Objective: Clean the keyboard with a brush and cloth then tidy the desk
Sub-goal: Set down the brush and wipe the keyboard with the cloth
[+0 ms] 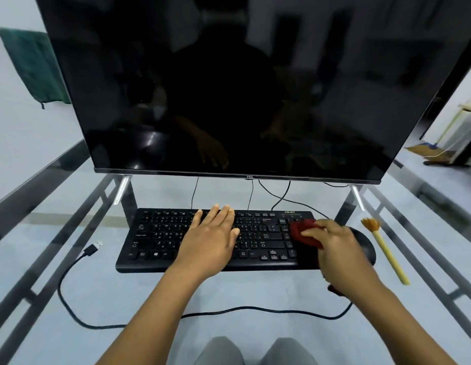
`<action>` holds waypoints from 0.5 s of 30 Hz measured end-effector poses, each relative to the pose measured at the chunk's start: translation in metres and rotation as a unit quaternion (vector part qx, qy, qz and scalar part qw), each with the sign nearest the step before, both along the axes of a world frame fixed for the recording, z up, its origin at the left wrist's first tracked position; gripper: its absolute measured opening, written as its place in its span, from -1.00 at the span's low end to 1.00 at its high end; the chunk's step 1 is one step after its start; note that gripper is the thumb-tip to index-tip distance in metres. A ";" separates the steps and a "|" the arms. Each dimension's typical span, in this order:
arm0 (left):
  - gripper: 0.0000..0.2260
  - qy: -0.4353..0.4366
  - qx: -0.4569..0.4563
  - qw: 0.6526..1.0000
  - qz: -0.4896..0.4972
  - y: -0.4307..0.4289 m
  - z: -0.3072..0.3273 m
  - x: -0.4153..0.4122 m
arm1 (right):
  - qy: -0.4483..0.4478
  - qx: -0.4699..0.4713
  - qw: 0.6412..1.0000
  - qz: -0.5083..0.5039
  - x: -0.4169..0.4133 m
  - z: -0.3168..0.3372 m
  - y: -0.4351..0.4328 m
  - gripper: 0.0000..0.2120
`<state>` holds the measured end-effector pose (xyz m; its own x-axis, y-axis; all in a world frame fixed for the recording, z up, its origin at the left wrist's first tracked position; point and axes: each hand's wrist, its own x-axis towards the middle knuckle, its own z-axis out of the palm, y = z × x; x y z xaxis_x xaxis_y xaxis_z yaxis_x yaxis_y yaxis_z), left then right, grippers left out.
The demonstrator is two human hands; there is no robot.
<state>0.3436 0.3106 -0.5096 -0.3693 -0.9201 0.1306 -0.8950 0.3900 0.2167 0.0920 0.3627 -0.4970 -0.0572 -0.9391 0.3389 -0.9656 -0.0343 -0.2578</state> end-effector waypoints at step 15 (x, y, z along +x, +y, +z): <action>-0.50 0.002 -0.003 1.000 -0.001 -0.001 -0.001 0.001 | 0.003 0.040 0.996 0.073 0.040 0.007 -0.029 -0.54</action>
<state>0.3442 0.3094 -0.5109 -0.3705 -0.9186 0.1377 -0.8934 0.3930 0.2178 0.1319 0.3333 -0.4896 0.0848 -0.9613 0.2620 -0.9532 -0.1549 -0.2596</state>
